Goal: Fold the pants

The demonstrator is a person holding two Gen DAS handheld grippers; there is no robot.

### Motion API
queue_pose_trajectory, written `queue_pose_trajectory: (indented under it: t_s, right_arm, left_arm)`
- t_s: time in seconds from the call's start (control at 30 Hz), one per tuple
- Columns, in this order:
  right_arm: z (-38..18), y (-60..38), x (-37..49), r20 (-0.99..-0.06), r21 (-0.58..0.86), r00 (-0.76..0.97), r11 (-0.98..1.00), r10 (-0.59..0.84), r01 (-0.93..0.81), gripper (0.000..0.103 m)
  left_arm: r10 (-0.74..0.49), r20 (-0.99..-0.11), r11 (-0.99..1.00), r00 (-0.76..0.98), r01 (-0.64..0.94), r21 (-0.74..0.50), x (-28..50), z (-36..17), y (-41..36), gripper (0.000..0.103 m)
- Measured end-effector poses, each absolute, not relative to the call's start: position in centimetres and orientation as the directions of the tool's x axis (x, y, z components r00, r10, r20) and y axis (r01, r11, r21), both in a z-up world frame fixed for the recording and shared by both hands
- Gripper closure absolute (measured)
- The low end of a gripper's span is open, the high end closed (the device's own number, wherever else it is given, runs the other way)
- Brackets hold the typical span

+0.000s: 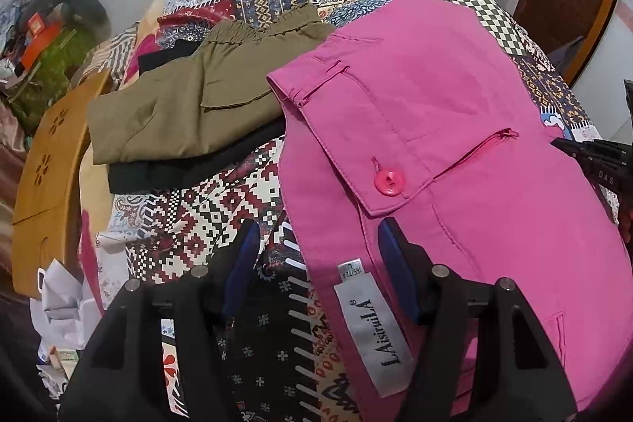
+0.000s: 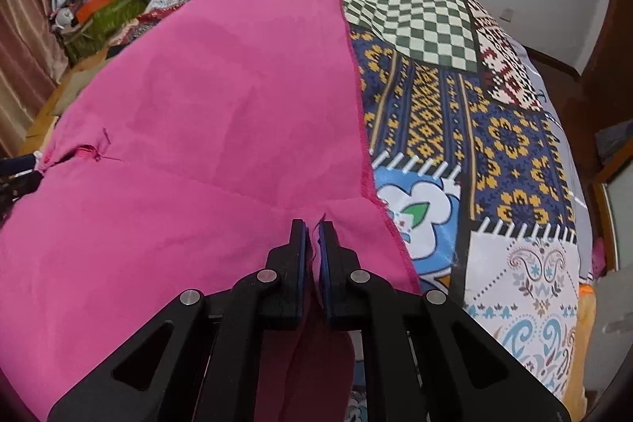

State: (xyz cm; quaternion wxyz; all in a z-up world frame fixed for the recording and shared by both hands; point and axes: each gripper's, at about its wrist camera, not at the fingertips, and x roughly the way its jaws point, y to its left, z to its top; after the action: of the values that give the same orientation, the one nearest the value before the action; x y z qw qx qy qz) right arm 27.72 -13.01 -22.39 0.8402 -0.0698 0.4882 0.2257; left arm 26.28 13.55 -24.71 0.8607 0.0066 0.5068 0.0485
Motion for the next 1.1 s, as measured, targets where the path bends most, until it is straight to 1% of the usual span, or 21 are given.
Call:
queue_pose_trajectory:
  t_s: [0.17, 0.23, 0.27, 0.33, 0.4, 0.43, 0.5, 0.57, 0.6, 0.67, 0.7, 0.77, 0.83, 0.87, 0.9, 0.93, 0.97, 1.0, 1.03, 1.07, 1.1]
  right_arm:
    - [-20.8, -13.8, 26.7, -0.853, 0.095, 0.425, 0.892, 0.302, -0.443, 0.097]
    - [-19.7, -14.3, 25.9, -0.844, 0.094, 0.435, 0.886, 0.313, -0.455, 0.095]
    - [-19.1, -14.7, 25.5, -0.839, 0.089, 0.444, 0.884, 0.315, -0.459, 0.092]
    - [-18.2, -15.4, 24.9, -0.825, 0.076, 0.472, 0.887, 0.312, -0.455, 0.085]
    - [-17.3, -16.1, 24.8, -0.808, 0.071, 0.499, 0.893, 0.312, -0.444, 0.07]
    - [-17.1, -16.4, 24.9, -0.802, 0.07, 0.511, 0.897, 0.311, -0.436, 0.067]
    - [-16.8, -17.3, 25.7, -0.79, 0.068, 0.534, 0.909, 0.301, -0.411, 0.052]
    - [-17.0, -17.6, 26.2, -0.79, 0.064, 0.543, 0.919, 0.284, -0.388, 0.043]
    - [-17.3, -17.8, 26.3, -0.794, 0.06, 0.543, 0.924, 0.274, -0.378, 0.042]
    - [-18.6, -18.0, 27.5, -0.807, 0.058, 0.533, 0.934, 0.252, -0.354, 0.042]
    - [-19.0, -18.1, 27.6, -0.813, 0.061, 0.526, 0.935, 0.25, -0.35, 0.042]
    - [-20.4, -18.0, 28.5, -0.832, 0.087, 0.492, 0.936, 0.257, -0.342, 0.042]
    - [-21.4, -17.7, 28.9, -0.84, 0.119, 0.465, 0.93, 0.282, -0.348, 0.042]
    - [-21.9, -17.5, 29.1, -0.84, 0.138, 0.452, 0.924, 0.299, -0.357, 0.042]
    - [-22.3, -17.3, 29.1, -0.842, 0.148, 0.443, 0.92, 0.309, -0.362, 0.042]
    - [-22.6, -17.1, 29.3, -0.845, 0.16, 0.43, 0.917, 0.318, -0.365, 0.042]
    - [-23.0, -16.8, 29.5, -0.845, 0.175, 0.42, 0.913, 0.331, -0.368, 0.046]
    - [-23.2, -16.8, 29.6, -0.839, 0.187, 0.421, 0.909, 0.345, -0.373, 0.055]
    - [-23.3, -16.6, 29.7, -0.837, 0.203, 0.41, 0.901, 0.363, -0.382, 0.061]
    - [-23.4, -16.5, 29.8, -0.838, 0.217, 0.397, 0.896, 0.375, -0.388, 0.072]
    - [-23.6, -16.3, 29.8, -0.838, 0.228, 0.387, 0.892, 0.384, -0.391, 0.076]
  left_arm:
    - [0.073, -0.876, 0.996, 0.477, -0.076, 0.041, 26.1, -23.2, 13.9, 0.04]
    - [0.041, -0.859, 0.998, 0.51, -0.057, 0.014, 25.9, -21.9, 13.9, 0.041]
    - [0.04, -0.852, 0.998, 0.521, -0.053, 0.014, 25.9, -21.4, 13.8, 0.041]
    - [0.029, -0.843, 0.999, 0.537, -0.046, 0.005, 26.3, -20.5, 13.8, 0.041]
    - [0.015, -0.844, 0.999, 0.537, -0.041, -0.008, 27.2, -20.2, 13.7, 0.041]
    - [0.015, -0.847, 0.999, 0.532, -0.042, -0.008, 27.7, -20.3, 13.6, 0.041]
    - [0.01, -0.861, 0.999, 0.509, -0.04, -0.012, 28.9, -21.1, 13.5, 0.041]
    - [-0.016, -0.886, 0.999, 0.464, -0.026, -0.032, 30.3, -22.4, 13.4, 0.041]
    - [-0.03, -0.896, 0.999, 0.443, -0.025, -0.046, 30.7, -23.1, 13.3, 0.041]
    - [-0.043, -0.908, 0.998, 0.416, -0.033, -0.062, 31.6, -24.3, 13.1, 0.041]
    - [-0.046, -0.906, 0.997, 0.421, -0.038, -0.068, 31.7, -24.5, 13.0, 0.042]
    - [-0.044, -0.9, 0.996, 0.434, -0.045, -0.071, 31.9, -24.4, 12.9, 0.049]
    - [-0.022, -0.898, 0.997, 0.44, -0.053, -0.051, 32.0, -24.4, 12.7, 0.063]
    - [-0.001, -0.898, 0.998, 0.439, -0.062, -0.032, 32.1, -24.5, 12.8, 0.067]
    - [0.018, -0.899, 0.997, 0.438, -0.07, -0.014, 32.1, -24.6, 12.8, 0.074]
    - [0.02, -0.898, 0.997, 0.441, -0.071, -0.013, 32.1, -24.6, 12.9, 0.076]
    - [0.02, -0.895, 0.997, 0.446, -0.073, -0.014, 31.9, -24.6, 13.1, 0.079]
    - [0.034, -0.891, 0.997, 0.452, -0.081, -0.003, 31.7, -24.5, 13.2, 0.088]
    - [0.047, -0.888, 0.996, 0.457, -0.084, 0.009, 31.5, -24.4, 13.3, 0.092]
    - [0.054, -0.884, 0.997, 0.464, -0.08, 0.018, 31.4, -24.4, 13.3, 0.092]
    - [0.056, -0.881, 0.997, 0.469, -0.076, 0.023, 31.2, -24.3, 13.3, 0.094]
